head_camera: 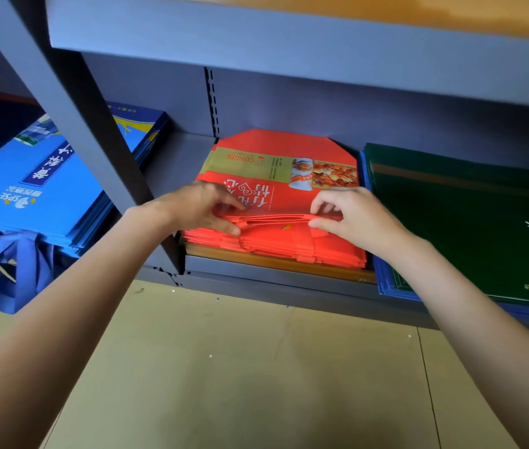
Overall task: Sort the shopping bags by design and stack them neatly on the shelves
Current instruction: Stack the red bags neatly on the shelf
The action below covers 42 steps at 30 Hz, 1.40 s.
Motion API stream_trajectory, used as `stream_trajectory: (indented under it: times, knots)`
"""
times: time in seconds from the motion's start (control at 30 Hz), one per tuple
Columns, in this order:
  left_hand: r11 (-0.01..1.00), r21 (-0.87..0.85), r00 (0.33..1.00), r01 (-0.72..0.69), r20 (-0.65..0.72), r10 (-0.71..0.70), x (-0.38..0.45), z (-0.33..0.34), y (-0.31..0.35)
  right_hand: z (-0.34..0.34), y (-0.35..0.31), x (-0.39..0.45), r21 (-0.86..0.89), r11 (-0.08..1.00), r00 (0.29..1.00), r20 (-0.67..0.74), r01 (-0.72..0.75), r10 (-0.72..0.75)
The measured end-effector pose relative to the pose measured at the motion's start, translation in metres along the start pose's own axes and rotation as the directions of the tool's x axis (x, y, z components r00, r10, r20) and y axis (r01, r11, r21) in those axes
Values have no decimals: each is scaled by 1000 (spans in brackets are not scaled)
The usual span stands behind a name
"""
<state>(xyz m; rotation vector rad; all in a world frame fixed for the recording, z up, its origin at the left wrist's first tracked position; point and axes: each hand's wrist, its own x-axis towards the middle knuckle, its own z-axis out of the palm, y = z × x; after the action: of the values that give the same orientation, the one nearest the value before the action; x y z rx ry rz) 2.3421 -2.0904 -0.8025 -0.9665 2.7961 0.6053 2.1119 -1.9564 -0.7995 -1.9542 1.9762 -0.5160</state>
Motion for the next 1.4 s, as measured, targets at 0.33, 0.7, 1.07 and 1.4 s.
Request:
stream_trajectory:
  times: [0.33, 0.7, 1.07, 1.4]
  knots:
    - [898, 401, 964, 182, -254, -82, 2, 9, 18, -3, -4, -2, -72, 996, 997, -58, 48, -52]
    - [825, 554, 878, -112, -334, 343, -23, 57, 2, 29, 3, -18, -259, 932, 967, 33, 252, -252]
    - [998, 8, 998, 66, 5, -66, -5, 43, 9, 37, 12, -20, -70, 997, 999, -44, -18, 15]
    - [976, 202, 994, 83, 51, -95, -12, 40, 9, 11, 15, -10, -67, 997, 973, 225, -29, 43]
